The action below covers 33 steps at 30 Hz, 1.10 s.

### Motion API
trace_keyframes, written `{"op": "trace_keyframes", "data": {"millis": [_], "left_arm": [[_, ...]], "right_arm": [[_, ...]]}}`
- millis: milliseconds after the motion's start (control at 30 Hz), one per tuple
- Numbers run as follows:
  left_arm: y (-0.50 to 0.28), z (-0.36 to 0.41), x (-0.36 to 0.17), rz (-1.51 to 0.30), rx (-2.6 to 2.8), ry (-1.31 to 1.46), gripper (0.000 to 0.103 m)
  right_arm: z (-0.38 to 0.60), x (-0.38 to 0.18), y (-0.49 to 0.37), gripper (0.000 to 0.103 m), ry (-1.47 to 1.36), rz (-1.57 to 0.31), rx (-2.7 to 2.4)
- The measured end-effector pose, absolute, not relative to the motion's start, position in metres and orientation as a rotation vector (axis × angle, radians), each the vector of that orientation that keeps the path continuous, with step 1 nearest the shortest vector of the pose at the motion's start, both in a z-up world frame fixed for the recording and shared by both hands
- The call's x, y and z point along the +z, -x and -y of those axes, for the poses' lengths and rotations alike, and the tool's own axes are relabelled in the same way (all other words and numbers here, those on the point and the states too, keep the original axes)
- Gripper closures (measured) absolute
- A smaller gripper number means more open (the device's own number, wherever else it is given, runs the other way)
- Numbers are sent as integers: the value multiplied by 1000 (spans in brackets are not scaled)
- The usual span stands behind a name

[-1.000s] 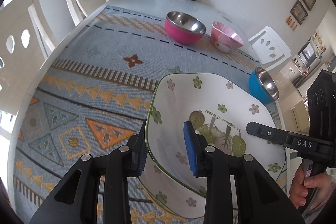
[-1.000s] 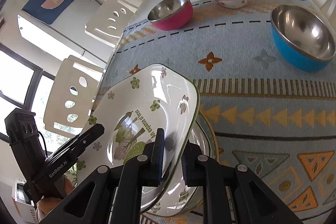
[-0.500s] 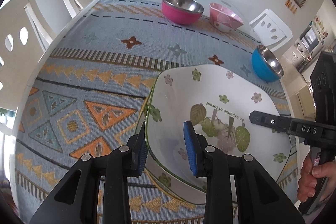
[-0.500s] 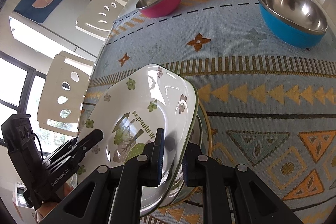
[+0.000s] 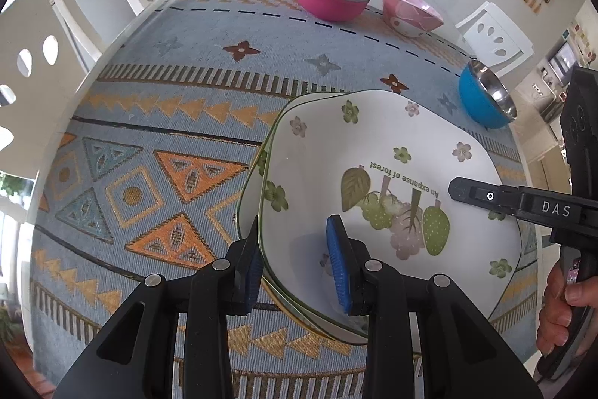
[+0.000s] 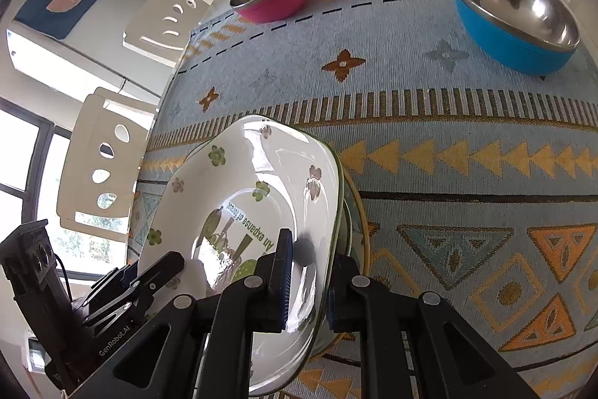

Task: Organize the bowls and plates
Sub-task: 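Carry the hexagonal plate with both tools and lower it onto the plate stack, then open both tools and lift them off the plate stack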

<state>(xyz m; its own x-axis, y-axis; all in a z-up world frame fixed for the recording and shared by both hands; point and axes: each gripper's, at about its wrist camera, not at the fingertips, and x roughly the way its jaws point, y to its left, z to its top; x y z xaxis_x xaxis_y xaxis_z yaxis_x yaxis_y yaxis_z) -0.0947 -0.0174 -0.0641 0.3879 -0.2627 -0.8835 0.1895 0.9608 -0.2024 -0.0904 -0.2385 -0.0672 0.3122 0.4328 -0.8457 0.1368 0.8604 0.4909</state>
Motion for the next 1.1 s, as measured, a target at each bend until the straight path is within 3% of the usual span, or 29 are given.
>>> {"op": "trace_keyframes", "data": {"millis": [1100], "left_arm": [[86,-4,-56,-1128,-183,143,73]], "right_arm": [[238,-55,85,87,-395,-1395,148]]}}
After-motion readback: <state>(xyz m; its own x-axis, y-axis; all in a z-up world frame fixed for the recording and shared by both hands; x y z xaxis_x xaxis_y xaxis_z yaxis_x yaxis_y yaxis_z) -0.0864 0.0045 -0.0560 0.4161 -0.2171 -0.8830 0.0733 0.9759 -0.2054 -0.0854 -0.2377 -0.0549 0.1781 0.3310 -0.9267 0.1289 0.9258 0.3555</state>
